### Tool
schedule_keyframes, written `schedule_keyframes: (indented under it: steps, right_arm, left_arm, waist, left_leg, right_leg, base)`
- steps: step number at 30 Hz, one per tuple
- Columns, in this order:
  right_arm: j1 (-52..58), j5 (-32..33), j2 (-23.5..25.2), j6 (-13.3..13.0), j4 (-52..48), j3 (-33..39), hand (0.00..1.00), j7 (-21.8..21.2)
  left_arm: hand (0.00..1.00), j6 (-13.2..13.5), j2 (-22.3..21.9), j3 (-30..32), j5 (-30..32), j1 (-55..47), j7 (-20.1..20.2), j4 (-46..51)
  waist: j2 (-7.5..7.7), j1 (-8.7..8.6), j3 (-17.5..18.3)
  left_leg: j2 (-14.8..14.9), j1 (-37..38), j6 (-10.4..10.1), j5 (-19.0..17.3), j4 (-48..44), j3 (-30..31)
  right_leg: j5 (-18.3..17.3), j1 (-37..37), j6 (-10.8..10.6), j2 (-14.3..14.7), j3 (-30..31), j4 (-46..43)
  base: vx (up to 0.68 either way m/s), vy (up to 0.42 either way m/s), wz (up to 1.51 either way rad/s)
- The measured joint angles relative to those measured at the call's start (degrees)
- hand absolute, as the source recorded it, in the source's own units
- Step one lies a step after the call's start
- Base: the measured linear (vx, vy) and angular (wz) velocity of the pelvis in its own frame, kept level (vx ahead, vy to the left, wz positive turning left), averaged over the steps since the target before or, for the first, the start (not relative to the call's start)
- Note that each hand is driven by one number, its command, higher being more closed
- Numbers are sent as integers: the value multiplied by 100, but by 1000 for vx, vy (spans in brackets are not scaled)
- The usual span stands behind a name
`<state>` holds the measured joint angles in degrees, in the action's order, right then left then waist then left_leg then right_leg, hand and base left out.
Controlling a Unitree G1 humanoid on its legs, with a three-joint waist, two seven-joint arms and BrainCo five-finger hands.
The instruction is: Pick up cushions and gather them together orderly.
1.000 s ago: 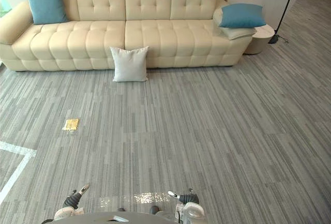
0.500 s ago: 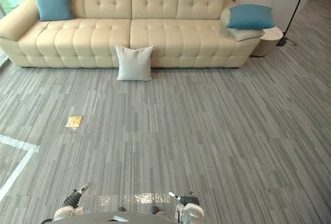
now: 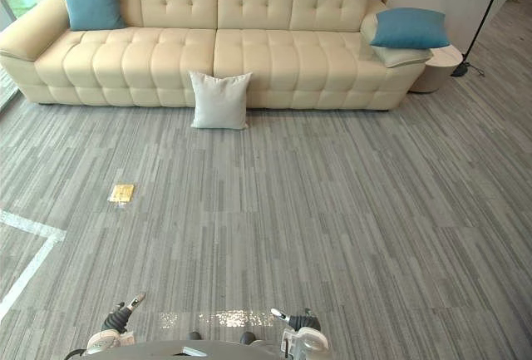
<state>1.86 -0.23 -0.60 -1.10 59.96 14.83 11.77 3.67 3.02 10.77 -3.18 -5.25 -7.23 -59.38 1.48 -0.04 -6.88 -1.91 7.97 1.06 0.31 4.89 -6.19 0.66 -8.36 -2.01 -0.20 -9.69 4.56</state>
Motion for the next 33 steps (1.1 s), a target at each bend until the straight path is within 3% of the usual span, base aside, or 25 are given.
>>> schedule_keyframes:
  steps: [9, 13, 15, 17, 19, 21, 22, 23, 24, 25, 26, 27, 29, 31, 33]
  right_arm:
    - [-40, 4, 20, -7, -2, 133, 0, -9]
    - [-33, 109, 47, -37, -58, 199, 0, -9]
    - [-25, 179, 52, -44, -145, 220, 0, -10]
    - [2, 219, 53, -37, -302, 221, 0, -8]
    - [29, 238, 15, -34, -516, 217, 0, -1]
    - [22, 247, -19, -9, -517, 189, 0, 15]
    - [11, 271, -76, -29, -536, 108, 0, 60]
    - [5, 272, -99, -22, -480, 109, 0, 78]
    - [-3, 272, -76, -8, -478, 105, 0, 88]
    - [-26, 271, -30, -8, -480, 101, 0, 87]
    - [21, 264, 18, -9, -452, 102, 0, 86]
    - [-3, 263, 102, -14, -442, 71, 0, 70]
    - [-28, 231, 160, -34, -331, 126, 0, 18]
    - [-38, 209, 141, -41, -279, 130, 0, -64]
    - [-49, 211, 106, -51, -335, 112, 0, -135]
  left_arm:
    - [0, -1, 26, -28, -1, 56, 4, -1]
    - [0, -26, 24, -1, 0, 147, 10, -21]
    - [0, -30, -5, 40, -4, 205, 19, 43]
    - [0, -31, -30, 52, -12, 251, 30, 171]
    - [0, 1, -146, 140, -33, 259, 44, 402]
    - [0, 42, -286, 416, -135, 246, 59, 585]
    - [0, 94, -374, 447, -225, 242, 43, 703]
    - [0, 109, -378, 461, -290, 238, 45, 695]
    - [0, 111, -360, 519, -326, 230, 49, 688]
    - [0, 124, -330, 589, -348, 229, 57, 707]
    - [0, 142, -280, 648, -347, 229, 55, 707]
    - [0, 137, -191, 663, -339, 234, 45, 687]
    - [0, 100, -39, 661, -327, 257, 40, 533]
    - [0, 24, 60, 589, -314, 247, 33, 342]
    - [0, -78, 152, 343, -278, 164, 14, 246]
  waist:
    - [-2, 0, -101]
    - [16, -4, -172]
    - [0, 4, -258]
    - [-1, 22, -348]
    - [-91, 88, -510]
    - [-115, 143, -508]
    - [-227, 289, -478]
    - [-266, 332, -459]
    - [-257, 359, -449]
    - [-164, 367, -393]
    - [-30, 370, -333]
    - [66, 339, -280]
    - [193, 330, -205]
    - [200, 334, -192]
    - [199, 304, -198]
  left_leg:
    - [5, -90, -16, -13, 0, 21]
    - [57, -315, -127, -343, -409, 11]
    - [226, -878, -273, -867, -1690, -305]
    - [411, -1325, -454, -1037, -2798, -694]
    - [899, -2100, -333, -1613, -4304, -1133]
    - [1001, -2760, -351, -1444, -3764, -1086]
    - [1144, -3124, -614, -925, -2481, -1107]
    - [1258, -3185, -562, -851, -2283, -1090]
    - [1322, -3190, -510, -523, -2304, -1126]
    - [1173, -3202, -377, -249, -2544, -1154]
    - [1097, -3271, -273, -308, -2784, -1225]
    - [1039, -3406, -32, -567, -3131, -1276]
    - [862, -3429, 137, -1265, -3752, -1452]
    - [748, -3092, 342, -1465, -3739, -1564]
    - [514, -2300, 399, -1823, -3453, -1573]
  right_leg:
    - [-18, 54, 28, 5, -28, 0]
    - [-275, 114, 67, -12, -164, -171]
    - [-488, 238, 133, -57, -234, -544]
    - [-640, 236, 162, -102, -279, -759]
    - [-987, 4, 236, -200, -279, -932]
    - [-1226, -67, 70, -452, -285, -931]
    - [-1336, -10, -90, -565, -145, -808]
    - [-1400, -22, -194, -589, -6, -801]
    - [-1476, -105, -311, -674, 113, -774]
    - [-1608, -193, -316, -902, 216, -726]
    - [-1659, -175, -270, -1014, 292, -754]
    - [-1619, -133, -285, -1149, 334, -969]
    - [-1477, 219, -428, -1481, 543, -1889]
    - [-1250, 518, -526, -1571, 764, -2976]
    - [-88, 1204, -429, -1692, 910, -5089]
  base:
    - [-3, -3, 0]
    - [28, -43, 12]
    - [55, -19, 22]
    - [64, 21, 16]
    - [140, 112, 16]
    - [281, 297, 7]
    - [375, 408, -38]
    - [492, 529, -59]
    - [380, 384, -58]
    - [519, 453, -60]
    - [442, 307, -55]
    - [572, 336, -40]
    - [652, 401, -14]
    - [600, 308, -1]
    - [603, 187, 2]
